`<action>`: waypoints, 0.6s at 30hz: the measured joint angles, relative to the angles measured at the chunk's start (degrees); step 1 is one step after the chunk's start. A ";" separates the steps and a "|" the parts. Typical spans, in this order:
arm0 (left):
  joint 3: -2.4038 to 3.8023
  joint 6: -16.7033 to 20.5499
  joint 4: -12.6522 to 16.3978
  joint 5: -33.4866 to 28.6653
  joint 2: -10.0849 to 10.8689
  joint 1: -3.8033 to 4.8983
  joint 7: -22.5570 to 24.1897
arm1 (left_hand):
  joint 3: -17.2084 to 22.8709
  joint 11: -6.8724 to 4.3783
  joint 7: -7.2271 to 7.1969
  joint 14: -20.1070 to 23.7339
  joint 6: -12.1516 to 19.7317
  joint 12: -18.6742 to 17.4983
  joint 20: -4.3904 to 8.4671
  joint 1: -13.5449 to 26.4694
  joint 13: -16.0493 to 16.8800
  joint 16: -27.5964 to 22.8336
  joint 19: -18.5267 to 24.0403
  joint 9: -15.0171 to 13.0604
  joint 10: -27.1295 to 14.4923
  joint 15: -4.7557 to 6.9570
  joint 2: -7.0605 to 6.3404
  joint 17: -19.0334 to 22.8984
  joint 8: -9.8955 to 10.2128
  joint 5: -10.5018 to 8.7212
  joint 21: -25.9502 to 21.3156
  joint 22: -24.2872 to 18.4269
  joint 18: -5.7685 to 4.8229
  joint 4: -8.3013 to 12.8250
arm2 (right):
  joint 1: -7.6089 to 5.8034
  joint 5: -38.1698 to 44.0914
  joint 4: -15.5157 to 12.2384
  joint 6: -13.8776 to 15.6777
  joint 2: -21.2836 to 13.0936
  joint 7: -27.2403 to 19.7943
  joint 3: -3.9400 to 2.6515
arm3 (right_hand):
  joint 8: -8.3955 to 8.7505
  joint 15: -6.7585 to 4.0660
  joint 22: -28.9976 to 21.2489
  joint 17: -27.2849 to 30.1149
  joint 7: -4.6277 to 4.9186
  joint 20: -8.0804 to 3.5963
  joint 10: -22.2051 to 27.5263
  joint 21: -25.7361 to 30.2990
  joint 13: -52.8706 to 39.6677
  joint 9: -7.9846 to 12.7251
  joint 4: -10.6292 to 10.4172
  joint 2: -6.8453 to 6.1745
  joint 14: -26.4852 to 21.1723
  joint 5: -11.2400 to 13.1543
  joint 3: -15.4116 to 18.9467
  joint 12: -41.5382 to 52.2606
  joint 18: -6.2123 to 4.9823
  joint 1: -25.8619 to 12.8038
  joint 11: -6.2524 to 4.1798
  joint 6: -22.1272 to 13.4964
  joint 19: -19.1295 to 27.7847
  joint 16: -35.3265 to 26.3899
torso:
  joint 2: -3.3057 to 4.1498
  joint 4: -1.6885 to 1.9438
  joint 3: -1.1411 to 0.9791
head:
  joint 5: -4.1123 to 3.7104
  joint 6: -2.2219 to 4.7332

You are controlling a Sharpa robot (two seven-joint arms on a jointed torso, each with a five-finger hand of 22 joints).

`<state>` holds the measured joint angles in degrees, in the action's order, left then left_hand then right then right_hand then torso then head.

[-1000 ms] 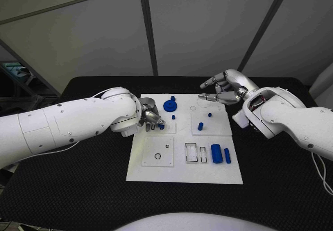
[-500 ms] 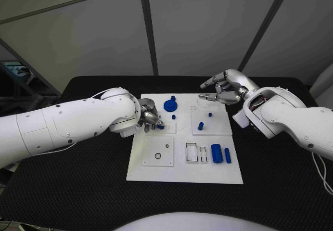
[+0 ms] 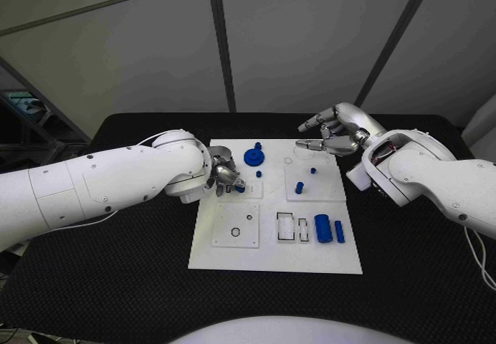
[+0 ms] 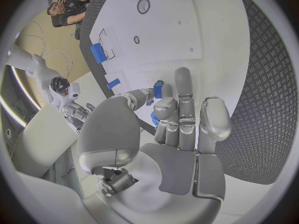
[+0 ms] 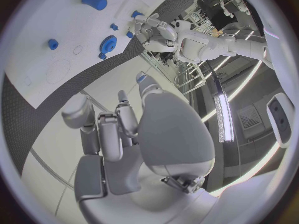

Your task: Assemble the parts on the task board

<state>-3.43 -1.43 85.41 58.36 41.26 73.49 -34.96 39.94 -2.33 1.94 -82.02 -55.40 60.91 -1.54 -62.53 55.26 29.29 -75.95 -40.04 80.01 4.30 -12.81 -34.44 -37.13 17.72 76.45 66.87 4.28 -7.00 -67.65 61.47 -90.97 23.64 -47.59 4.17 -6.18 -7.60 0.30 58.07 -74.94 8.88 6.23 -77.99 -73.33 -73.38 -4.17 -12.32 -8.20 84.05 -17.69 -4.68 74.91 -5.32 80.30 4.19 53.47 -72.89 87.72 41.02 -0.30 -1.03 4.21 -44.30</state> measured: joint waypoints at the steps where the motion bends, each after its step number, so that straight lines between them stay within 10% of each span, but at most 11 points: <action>1: 0.00 -0.13 -0.10 0.00 -0.07 0.02 -0.02 | 0.01 0.00 -0.01 0.00 -0.01 0.00 0.00 0.15 -0.03 0.00 0.00 0.02 0.01 0.00 -0.15 -0.01 -0.06 0.02 0.00 0.00 0.00 0.01 | 0.00 0.00 0.00 -0.01 0.00 0.00 0.00 | 0.00 0.00 0.00 -0.01 0.00 0.00 0.00 0.00 0.00 0.00 0.00 0.00 0.00 0.00 0.00 0.00 0.00 0.00 0.00 0.00 0.00 0.00 | 0.00 -0.01 -0.01 | 0.01 0.00; 18: 0.02 -1.91 -2.10 -0.66 -1.85 0.12 -0.51 | -1.31 -0.63 -1.22 -0.20 -2.28 0.27 0.11 3.14 0.44 0.00 -0.54 1.47 1.43 0.21 2.79 -0.28 0.53 -0.39 0.36 1.23 0.00 3.01 | 0.00 0.00 -0.06 -0.09 -0.04 0.10 0.00 | 0.00 0.00 -0.13 0.01 0.00 0.00 0.21 0.00 0.05 0.00 -0.01 0.00 0.00 0.00 0.00 -0.23 0.00 0.00 -0.21 0.00 0.00 0.00 | -0.02 -0.03 -0.02 | -0.10 -0.19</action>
<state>-3.41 -3.34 83.32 57.69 39.40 73.61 -35.47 38.63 -2.97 0.72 -82.23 -57.67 61.18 -1.43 -59.40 55.70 29.29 -76.49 -38.57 81.44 4.50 -10.02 -34.72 -36.60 17.33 76.81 68.10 4.28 -3.99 -67.65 61.47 -91.04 23.55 -47.63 4.27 -6.18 -7.60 0.30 57.94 -74.94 8.88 6.23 -77.78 -73.33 -73.33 -4.17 -12.33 -8.20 84.05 -17.69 -4.68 74.67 -5.32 80.30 3.98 53.46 -72.89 87.72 41.00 -0.32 -1.05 4.11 -44.48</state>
